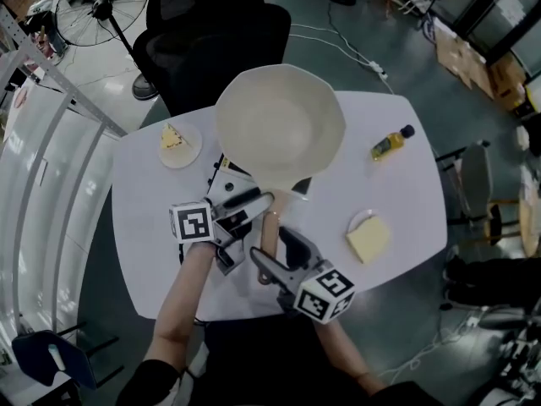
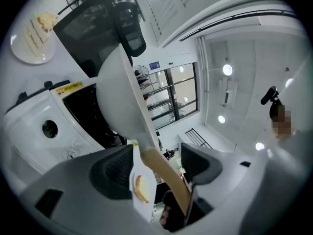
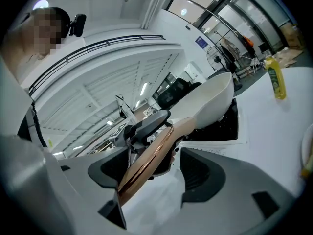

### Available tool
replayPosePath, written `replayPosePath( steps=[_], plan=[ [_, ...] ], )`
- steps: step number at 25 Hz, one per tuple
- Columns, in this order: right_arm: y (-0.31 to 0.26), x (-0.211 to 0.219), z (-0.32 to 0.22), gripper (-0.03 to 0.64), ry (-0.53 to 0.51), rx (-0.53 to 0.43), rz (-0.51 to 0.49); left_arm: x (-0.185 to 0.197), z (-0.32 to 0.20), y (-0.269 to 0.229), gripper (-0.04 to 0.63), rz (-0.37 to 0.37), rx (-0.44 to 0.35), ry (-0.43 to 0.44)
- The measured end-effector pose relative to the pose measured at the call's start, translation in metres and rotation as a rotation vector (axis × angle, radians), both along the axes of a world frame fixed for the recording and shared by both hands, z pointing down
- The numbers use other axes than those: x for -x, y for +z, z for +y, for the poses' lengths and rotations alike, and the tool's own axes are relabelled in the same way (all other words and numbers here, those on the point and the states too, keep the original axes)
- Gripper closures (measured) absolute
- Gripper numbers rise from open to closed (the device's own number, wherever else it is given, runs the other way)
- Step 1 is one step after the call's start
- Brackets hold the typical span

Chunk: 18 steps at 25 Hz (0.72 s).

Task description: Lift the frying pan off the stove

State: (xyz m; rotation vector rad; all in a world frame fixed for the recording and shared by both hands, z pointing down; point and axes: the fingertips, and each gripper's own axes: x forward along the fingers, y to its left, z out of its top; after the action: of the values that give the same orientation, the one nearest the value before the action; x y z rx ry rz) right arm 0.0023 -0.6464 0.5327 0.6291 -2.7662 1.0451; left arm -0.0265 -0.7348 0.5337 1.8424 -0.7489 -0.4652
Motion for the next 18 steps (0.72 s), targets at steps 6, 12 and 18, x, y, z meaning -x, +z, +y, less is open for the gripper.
replayPosePath(
  steps=[6, 12, 18],
  plan=[
    [0.004, 0.002, -0.004, 0.295, -0.036, 0.039, -0.039, -0.022, -0.007, 0.003, 0.291, 0.052, -0.010, 0.102],
    [0.005, 0.009, -0.001, 0.296, -0.119, 0.080, -0.076, -0.036, -0.015, 0.004, 0.293, 0.104, -0.029, 0.187],
    [0.008, 0.015, -0.005, 0.414, -0.073, 0.297, -0.157, -0.040, -0.020, 0.006, 0.324, 0.141, 0.010, 0.202]
  ],
)
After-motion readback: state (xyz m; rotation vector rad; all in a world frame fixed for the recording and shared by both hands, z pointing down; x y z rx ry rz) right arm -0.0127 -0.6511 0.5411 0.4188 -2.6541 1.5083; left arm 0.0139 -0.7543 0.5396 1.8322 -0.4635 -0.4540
